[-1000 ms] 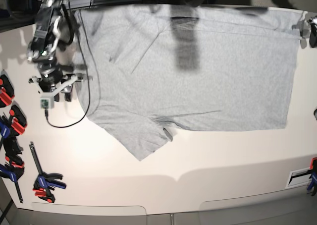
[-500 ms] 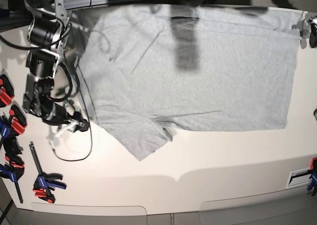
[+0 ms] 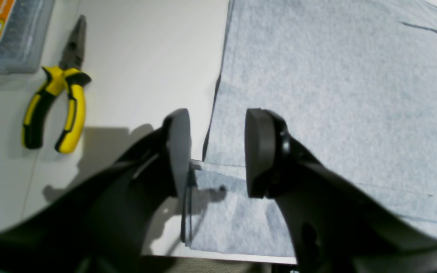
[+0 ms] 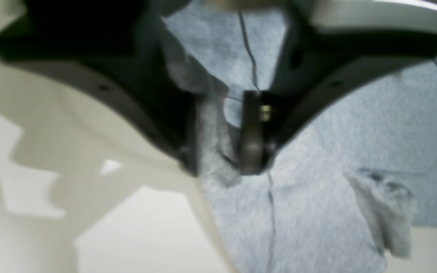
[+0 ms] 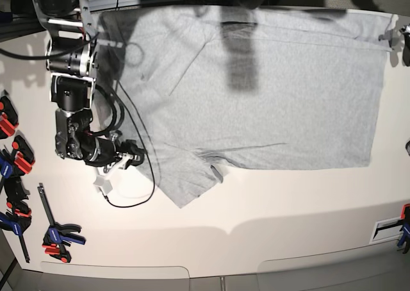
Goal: Fold the T-shirt properly
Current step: 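Move the right gripper along the shirt side and grasp the sleeve edge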
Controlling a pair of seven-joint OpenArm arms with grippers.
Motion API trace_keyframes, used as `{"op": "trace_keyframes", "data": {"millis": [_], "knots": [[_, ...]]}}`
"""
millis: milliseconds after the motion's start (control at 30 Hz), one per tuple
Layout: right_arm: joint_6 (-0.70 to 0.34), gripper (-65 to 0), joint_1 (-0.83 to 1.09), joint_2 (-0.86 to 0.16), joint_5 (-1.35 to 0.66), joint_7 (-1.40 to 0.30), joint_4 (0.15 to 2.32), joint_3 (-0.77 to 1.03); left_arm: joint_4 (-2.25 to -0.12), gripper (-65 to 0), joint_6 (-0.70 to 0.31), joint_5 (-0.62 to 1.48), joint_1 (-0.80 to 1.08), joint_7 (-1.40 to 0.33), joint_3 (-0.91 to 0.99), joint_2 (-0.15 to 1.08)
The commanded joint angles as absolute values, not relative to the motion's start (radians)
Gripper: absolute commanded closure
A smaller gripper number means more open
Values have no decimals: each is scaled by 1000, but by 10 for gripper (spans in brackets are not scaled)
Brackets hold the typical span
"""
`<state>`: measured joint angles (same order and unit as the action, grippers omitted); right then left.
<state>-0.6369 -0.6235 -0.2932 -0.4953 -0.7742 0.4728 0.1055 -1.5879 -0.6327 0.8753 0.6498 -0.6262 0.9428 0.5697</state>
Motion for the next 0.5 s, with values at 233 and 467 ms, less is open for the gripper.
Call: {"op": "trace_keyframes", "data": {"millis": [233, 467], "knots": [[-638, 0, -639, -299, -471, -788, 477, 104, -1531, -222, -545, 880, 487, -606, 949, 684], [-640, 0, -639, -299, -471, -787, 477, 104, -1175, -222, -523, 887, 156, -589, 753, 842]]}}
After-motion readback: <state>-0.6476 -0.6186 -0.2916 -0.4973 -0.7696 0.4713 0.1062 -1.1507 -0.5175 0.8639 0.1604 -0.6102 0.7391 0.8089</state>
